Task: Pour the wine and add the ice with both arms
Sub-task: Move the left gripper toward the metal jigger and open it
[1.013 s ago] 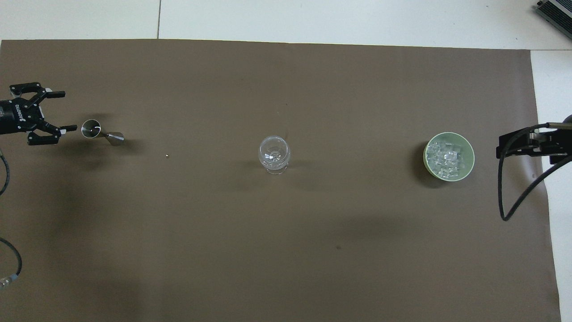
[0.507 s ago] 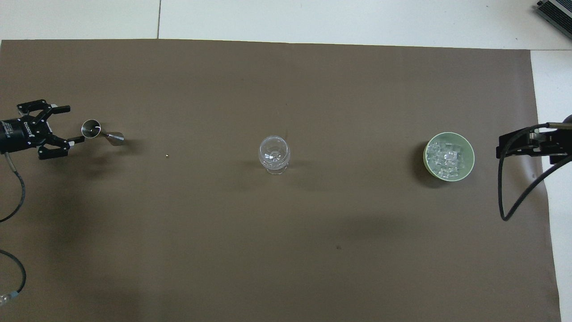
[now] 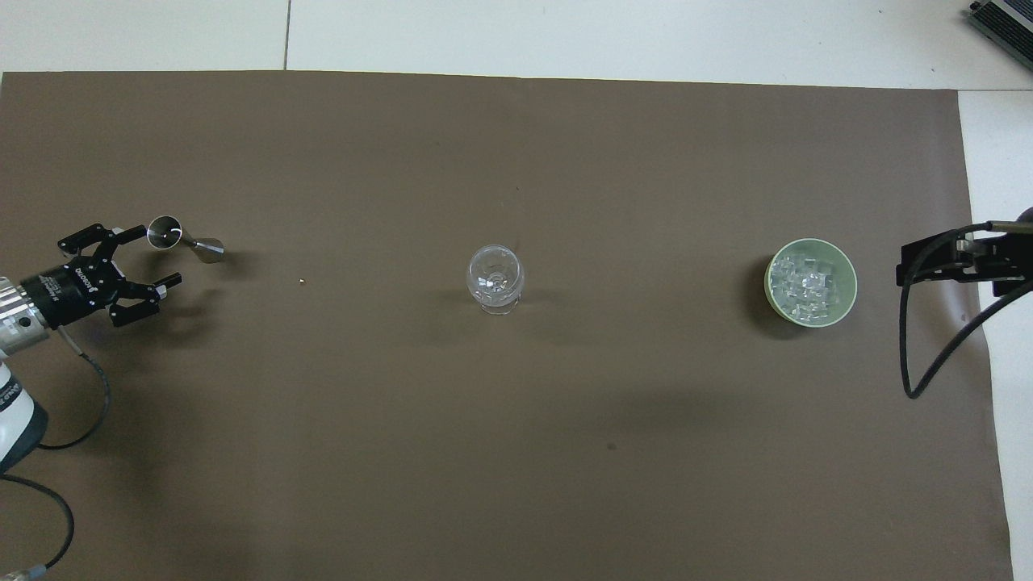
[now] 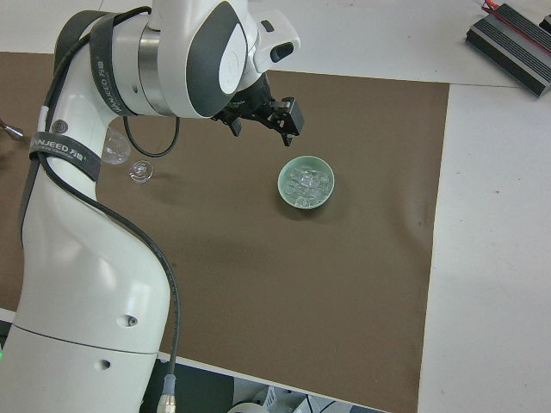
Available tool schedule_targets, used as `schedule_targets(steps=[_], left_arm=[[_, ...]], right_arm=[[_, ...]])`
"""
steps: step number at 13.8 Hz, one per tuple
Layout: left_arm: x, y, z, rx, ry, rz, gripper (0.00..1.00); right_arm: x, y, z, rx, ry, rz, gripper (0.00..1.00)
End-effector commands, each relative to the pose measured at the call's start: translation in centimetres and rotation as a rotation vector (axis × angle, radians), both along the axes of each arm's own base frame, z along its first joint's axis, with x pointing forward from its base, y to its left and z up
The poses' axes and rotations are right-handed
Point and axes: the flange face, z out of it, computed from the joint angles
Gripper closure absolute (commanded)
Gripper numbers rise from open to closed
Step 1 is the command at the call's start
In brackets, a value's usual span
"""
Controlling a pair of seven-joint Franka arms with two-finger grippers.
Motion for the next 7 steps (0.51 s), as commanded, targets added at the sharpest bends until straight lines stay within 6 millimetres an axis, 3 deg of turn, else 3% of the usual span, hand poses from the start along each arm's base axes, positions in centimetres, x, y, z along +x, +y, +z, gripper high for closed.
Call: schedule_targets(steps=[1, 5, 7], left_arm=[[-1.2, -1.8, 0.0, -0.013, -0.021, 0.069, 0.0], [-2.0, -3.6, -0.8, -0.025, -0.065, 0.101, 0.0], [-2.3, -3.6, -0.9, -0.04, -0.064, 0.136, 0.0]], right_arm=[[-0.7, 0.0, 0.2, 0.027, 0.001, 0.023, 0.0], [-0.7, 0.0, 0.2, 0.026, 0.001, 0.023, 0.0], [-0.7, 0.0, 0.1, 0.027, 0.002, 0.023, 0.0]])
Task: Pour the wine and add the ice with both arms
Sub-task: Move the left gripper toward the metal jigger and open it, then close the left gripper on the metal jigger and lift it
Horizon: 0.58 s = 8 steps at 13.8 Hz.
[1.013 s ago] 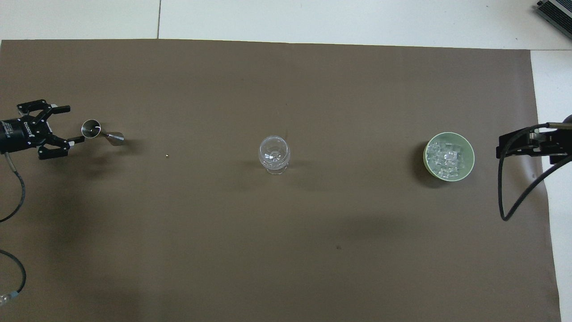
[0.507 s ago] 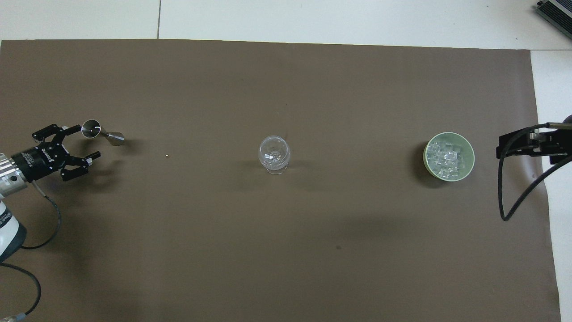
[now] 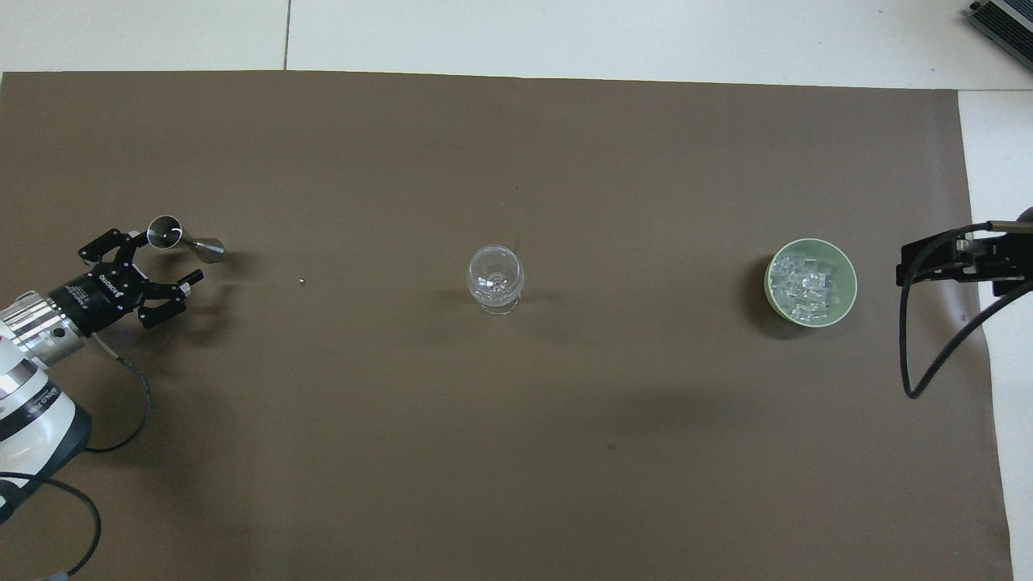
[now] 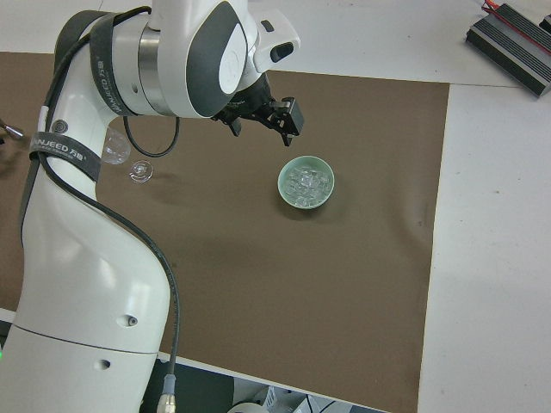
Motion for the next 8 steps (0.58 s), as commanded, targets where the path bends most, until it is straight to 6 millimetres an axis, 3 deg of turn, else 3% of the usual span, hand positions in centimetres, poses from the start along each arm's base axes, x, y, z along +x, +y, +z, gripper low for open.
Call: schedule_targets(steps=[1, 3, 8], left_arm=[[-1.0, -0.3, 0.5, -0.01, -0.012, 0.063, 0.0], [-0.5, -1.3, 0.6, -0.036, -0.021, 0.092, 0.0], [-0.4, -1.4, 0.7, -0.056, -0.024, 0.125, 0.0]], right_arm=[[-0.7, 0.0, 0.2, 0.027, 0.001, 0.023, 0.0], [-0.7, 0.0, 0.2, 0.027, 0.001, 0.023, 0.0], [-0.7, 0.0, 0.2, 0.027, 0.001, 0.023, 0.0]])
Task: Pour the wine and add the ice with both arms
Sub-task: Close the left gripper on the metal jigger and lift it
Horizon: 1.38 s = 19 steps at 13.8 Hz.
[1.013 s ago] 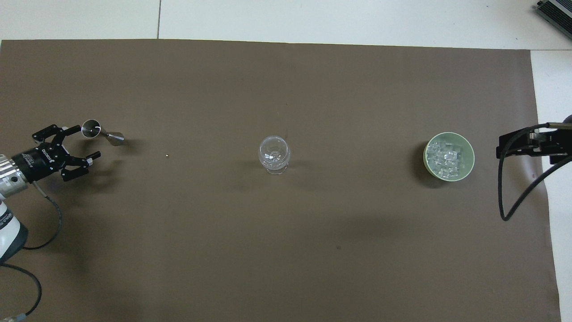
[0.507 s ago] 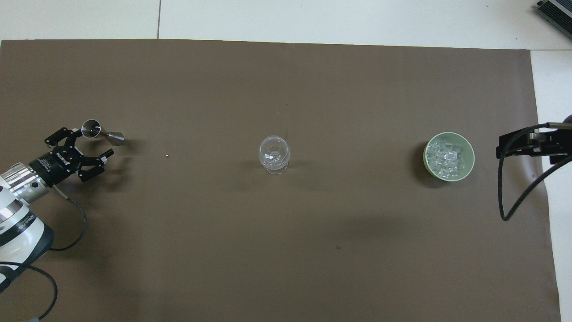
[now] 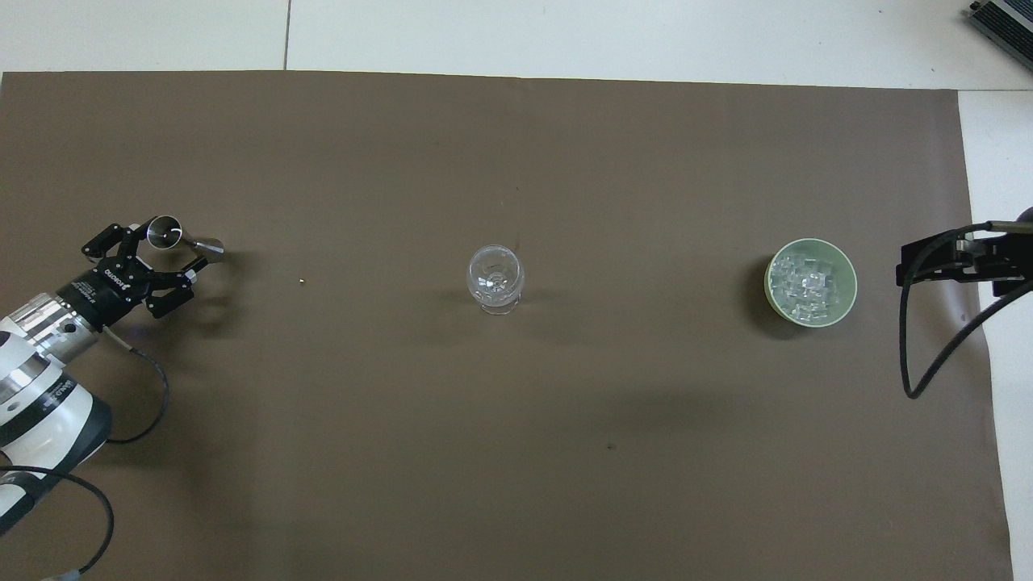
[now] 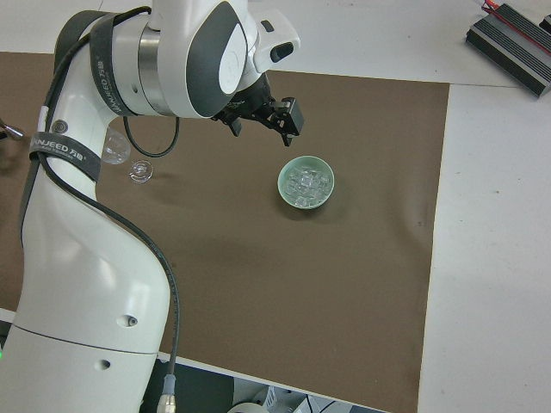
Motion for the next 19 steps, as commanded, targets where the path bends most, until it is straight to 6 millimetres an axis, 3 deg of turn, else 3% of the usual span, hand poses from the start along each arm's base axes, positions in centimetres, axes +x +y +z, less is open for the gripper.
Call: schedule_targets(steps=[1, 4, 6, 9, 12, 17, 19], left_arm=[[-0.88, -0.36, 0.52, 0.002, -0.003, 0.031, 0.0], [-1.01, -0.24, 0.49, 0.001, -0.003, 0.033, 0.0], [-1.05, -0.31, 0.43, 0.002, -0.002, 0.033, 0.09], [-0.99, -0.29, 0.49, 0.0, -0.004, 0.035, 0.14], [-0.95, -0.34, 0.51, -0.007, -0.004, 0.045, 0.29], [-0.92, -0.16, 0.64, -0.02, -0.009, 0.064, 0.94], [-0.88, -0.17, 0.68, -0.029, -0.012, 0.072, 1.0]], right_arm=[[-0.66, -0.04, 0.16, 0.026, 0.001, 0.023, 0.0], [-0.66, -0.02, 0.16, 0.027, 0.001, 0.023, 0.0], [-0.66, -0.04, 0.16, 0.026, 0.001, 0.023, 0.0], [-0.65, 0.06, 0.16, 0.027, 0.001, 0.025, 0.0], [-0.66, -0.02, 0.16, 0.027, 0.001, 0.023, 0.0], [-0.66, -0.02, 0.16, 0.027, 0.001, 0.023, 0.0], [-0.66, -0.02, 0.16, 0.027, 0.001, 0.023, 0.0]])
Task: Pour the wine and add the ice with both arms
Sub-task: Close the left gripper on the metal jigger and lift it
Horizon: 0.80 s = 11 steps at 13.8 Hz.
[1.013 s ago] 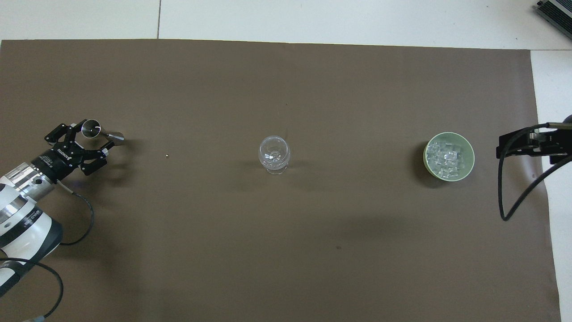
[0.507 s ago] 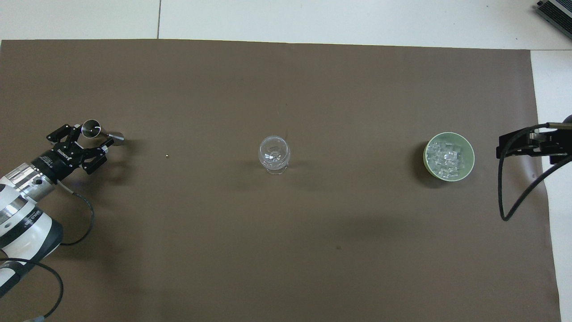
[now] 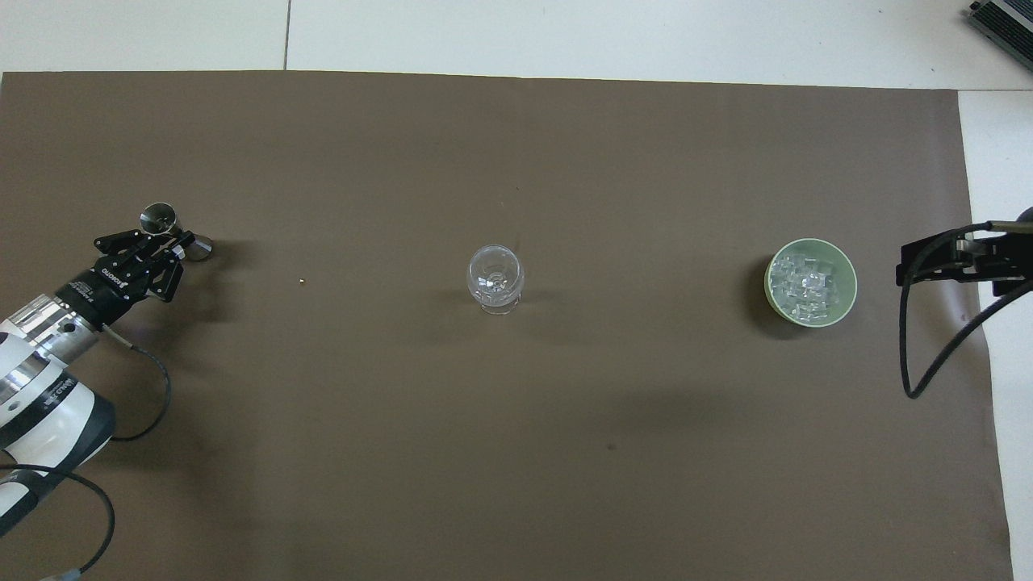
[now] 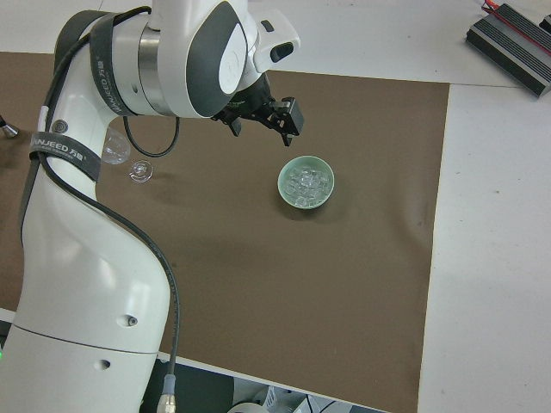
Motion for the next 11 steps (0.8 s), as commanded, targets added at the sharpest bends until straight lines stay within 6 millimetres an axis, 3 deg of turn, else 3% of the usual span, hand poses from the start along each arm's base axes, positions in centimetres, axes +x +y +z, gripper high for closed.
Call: schedule_targets(steps=[1, 6, 11], left_arm=[[-0.8, -0.3, 0.7, -0.003, -0.009, 0.025, 1.0], [-0.6, -0.1, 1.7, -0.033, -0.051, 0.009, 1.0], [-0.6, 0.1, 6.5, -0.05, -0.205, -0.051, 1.0]], right_arm=[[-0.7, 0.0, 0.2, 0.027, 0.001, 0.023, 0.0], [-0.7, 0.0, 0.2, 0.027, 0.001, 0.023, 0.0], [-0.7, 0.0, 0.2, 0.027, 0.001, 0.023, 0.0]])
